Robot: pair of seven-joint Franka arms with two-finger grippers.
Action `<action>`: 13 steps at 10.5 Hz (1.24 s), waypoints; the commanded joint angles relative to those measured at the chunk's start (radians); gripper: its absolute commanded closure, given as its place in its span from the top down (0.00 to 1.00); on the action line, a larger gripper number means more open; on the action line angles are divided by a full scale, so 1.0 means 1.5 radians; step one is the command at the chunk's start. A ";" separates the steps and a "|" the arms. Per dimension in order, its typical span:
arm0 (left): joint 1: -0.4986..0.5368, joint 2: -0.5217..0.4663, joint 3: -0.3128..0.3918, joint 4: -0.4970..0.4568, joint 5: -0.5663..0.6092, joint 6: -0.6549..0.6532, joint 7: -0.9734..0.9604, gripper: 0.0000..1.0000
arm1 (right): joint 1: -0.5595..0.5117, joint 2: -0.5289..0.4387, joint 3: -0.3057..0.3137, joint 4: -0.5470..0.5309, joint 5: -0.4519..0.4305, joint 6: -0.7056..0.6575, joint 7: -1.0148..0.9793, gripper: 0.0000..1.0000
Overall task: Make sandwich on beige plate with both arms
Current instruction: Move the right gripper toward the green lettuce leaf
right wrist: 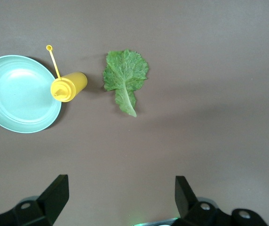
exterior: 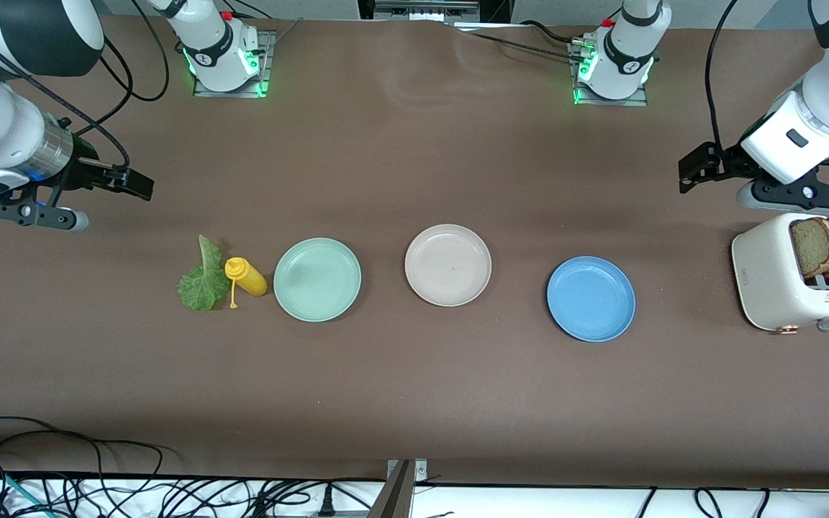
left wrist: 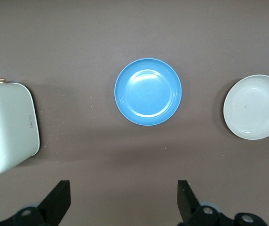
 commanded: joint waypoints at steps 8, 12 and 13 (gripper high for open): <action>-0.001 0.006 -0.002 0.015 0.009 -0.010 0.008 1.00 | -0.004 0.008 0.000 -0.009 0.009 0.018 -0.013 1.00; -0.001 0.006 -0.002 0.015 0.011 -0.010 0.010 1.00 | -0.004 -0.008 -0.001 -0.010 0.042 0.019 -0.039 1.00; -0.001 0.006 -0.001 0.016 0.011 -0.010 0.007 1.00 | -0.004 -0.004 -0.003 -0.012 0.042 0.022 -0.070 1.00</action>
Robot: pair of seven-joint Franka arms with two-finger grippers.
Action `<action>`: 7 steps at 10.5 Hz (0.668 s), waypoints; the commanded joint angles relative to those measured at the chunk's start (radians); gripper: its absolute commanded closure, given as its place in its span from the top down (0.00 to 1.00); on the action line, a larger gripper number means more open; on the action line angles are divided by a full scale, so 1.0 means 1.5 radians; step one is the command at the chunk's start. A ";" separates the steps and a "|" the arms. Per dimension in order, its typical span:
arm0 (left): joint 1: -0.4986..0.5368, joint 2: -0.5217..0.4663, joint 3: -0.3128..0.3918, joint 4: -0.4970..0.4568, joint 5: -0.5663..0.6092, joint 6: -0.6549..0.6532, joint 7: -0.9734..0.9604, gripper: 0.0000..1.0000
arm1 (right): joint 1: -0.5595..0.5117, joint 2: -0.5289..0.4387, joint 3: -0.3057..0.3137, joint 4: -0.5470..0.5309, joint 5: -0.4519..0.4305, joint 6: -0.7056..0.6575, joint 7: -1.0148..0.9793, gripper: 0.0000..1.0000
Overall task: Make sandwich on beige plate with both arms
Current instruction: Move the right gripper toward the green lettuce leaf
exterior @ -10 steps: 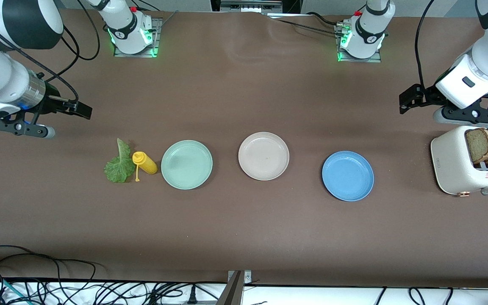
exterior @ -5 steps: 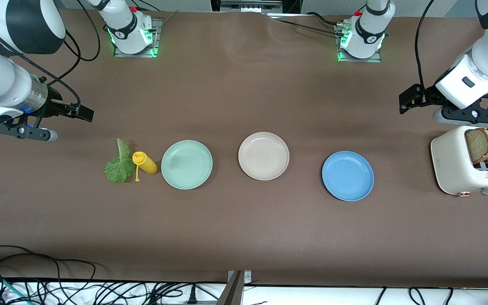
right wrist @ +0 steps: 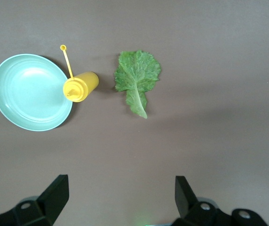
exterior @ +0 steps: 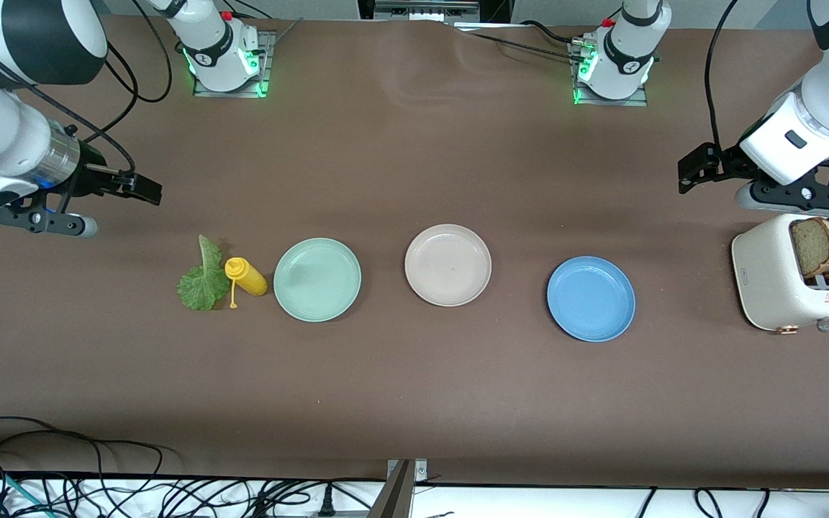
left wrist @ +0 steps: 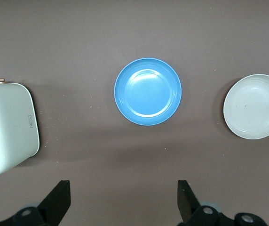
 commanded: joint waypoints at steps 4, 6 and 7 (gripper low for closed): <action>0.001 0.007 -0.001 0.015 0.016 -0.010 0.003 1.00 | -0.004 0.005 -0.025 -0.072 0.013 0.064 -0.063 1.00; 0.007 0.017 0.001 0.017 0.018 -0.010 0.006 1.00 | -0.004 0.009 -0.034 -0.107 0.013 0.100 -0.071 1.00; 0.012 0.020 0.007 0.017 0.019 -0.010 0.010 1.00 | -0.004 0.012 -0.035 -0.131 0.013 0.128 -0.084 1.00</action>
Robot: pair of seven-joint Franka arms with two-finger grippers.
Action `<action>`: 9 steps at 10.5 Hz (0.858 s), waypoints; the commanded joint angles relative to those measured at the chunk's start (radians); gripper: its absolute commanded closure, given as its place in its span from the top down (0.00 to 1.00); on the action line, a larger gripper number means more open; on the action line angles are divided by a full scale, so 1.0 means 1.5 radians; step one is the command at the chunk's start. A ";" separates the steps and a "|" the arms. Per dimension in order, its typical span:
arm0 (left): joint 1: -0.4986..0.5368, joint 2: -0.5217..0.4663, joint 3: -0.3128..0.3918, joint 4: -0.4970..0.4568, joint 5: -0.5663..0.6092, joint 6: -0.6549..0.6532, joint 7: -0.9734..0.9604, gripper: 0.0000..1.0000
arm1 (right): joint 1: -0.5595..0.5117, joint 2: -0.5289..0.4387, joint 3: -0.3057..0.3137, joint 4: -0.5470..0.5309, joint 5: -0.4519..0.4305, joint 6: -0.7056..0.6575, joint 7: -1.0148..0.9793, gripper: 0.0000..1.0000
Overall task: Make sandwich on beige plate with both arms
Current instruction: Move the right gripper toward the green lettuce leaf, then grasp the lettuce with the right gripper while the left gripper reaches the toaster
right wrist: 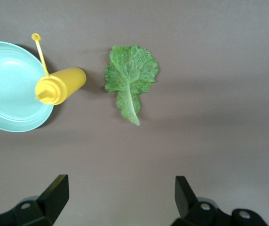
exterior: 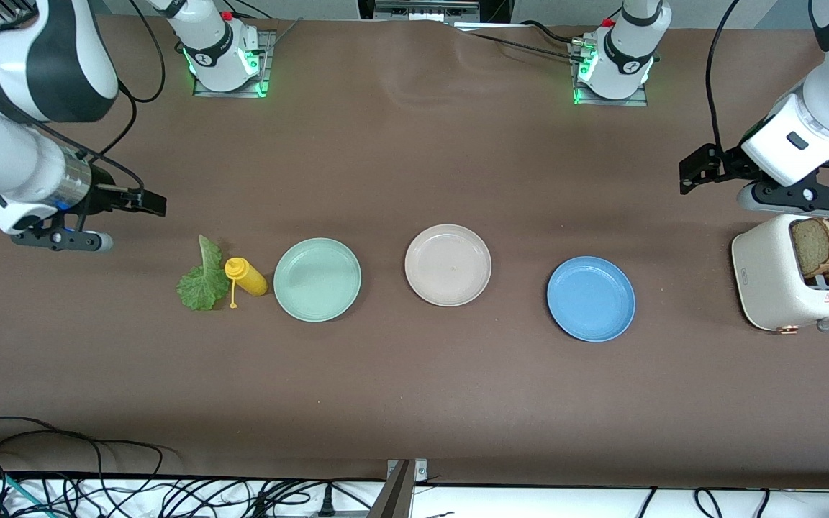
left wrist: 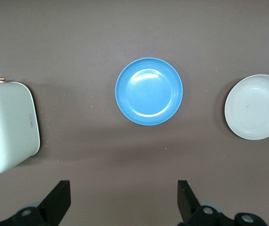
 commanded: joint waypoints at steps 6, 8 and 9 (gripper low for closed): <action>0.154 0.103 0.003 0.016 0.091 0.075 0.140 1.00 | -0.003 0.085 -0.014 -0.061 0.012 0.105 -0.029 1.00; 0.206 0.143 0.003 0.017 0.093 0.091 0.164 1.00 | -0.003 0.114 -0.014 -0.061 0.012 0.120 -0.029 1.00; 0.222 0.159 0.003 0.016 0.094 0.099 0.165 1.00 | -0.003 0.130 -0.014 -0.061 0.012 0.132 -0.029 1.00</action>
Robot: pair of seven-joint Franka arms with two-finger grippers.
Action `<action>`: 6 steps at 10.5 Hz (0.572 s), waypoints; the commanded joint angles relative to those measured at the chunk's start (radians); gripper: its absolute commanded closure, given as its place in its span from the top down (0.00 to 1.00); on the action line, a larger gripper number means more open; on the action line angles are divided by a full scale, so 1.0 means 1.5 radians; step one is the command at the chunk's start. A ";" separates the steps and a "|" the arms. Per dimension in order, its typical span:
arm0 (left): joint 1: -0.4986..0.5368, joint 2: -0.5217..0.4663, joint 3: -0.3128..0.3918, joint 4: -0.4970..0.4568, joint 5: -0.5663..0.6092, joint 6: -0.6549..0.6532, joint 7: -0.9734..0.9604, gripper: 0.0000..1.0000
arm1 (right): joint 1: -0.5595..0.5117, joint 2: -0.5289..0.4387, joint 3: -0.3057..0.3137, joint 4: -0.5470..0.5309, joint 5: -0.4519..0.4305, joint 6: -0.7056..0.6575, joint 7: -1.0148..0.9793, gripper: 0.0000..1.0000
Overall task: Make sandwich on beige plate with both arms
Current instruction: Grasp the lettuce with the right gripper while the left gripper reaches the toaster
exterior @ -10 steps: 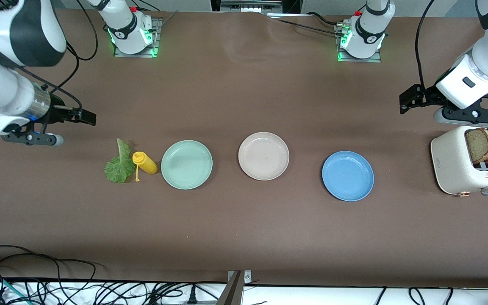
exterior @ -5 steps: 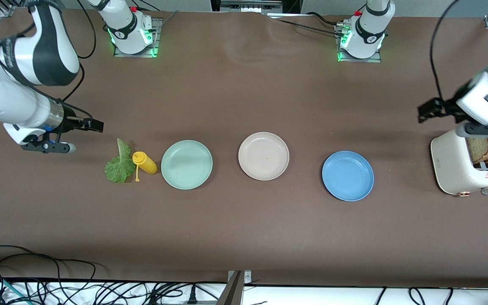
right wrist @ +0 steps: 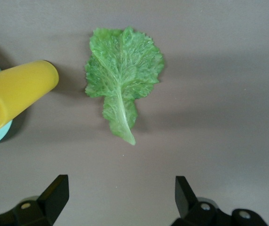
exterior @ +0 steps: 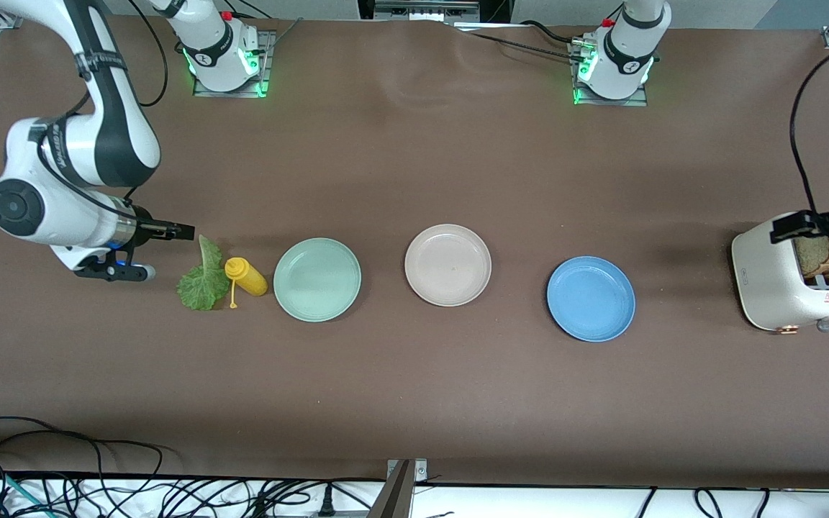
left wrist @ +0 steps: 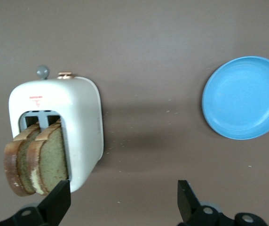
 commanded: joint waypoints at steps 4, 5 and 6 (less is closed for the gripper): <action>0.079 0.069 -0.009 0.011 0.032 0.018 0.067 1.00 | -0.009 0.078 0.000 0.001 0.013 0.074 -0.032 1.00; 0.082 0.076 -0.009 0.007 0.043 0.018 0.072 1.00 | -0.010 0.094 0.000 0.001 0.013 0.084 -0.032 1.00; 0.095 0.081 -0.009 0.005 0.043 0.018 0.073 1.00 | -0.010 0.109 0.000 0.001 0.013 0.097 -0.032 1.00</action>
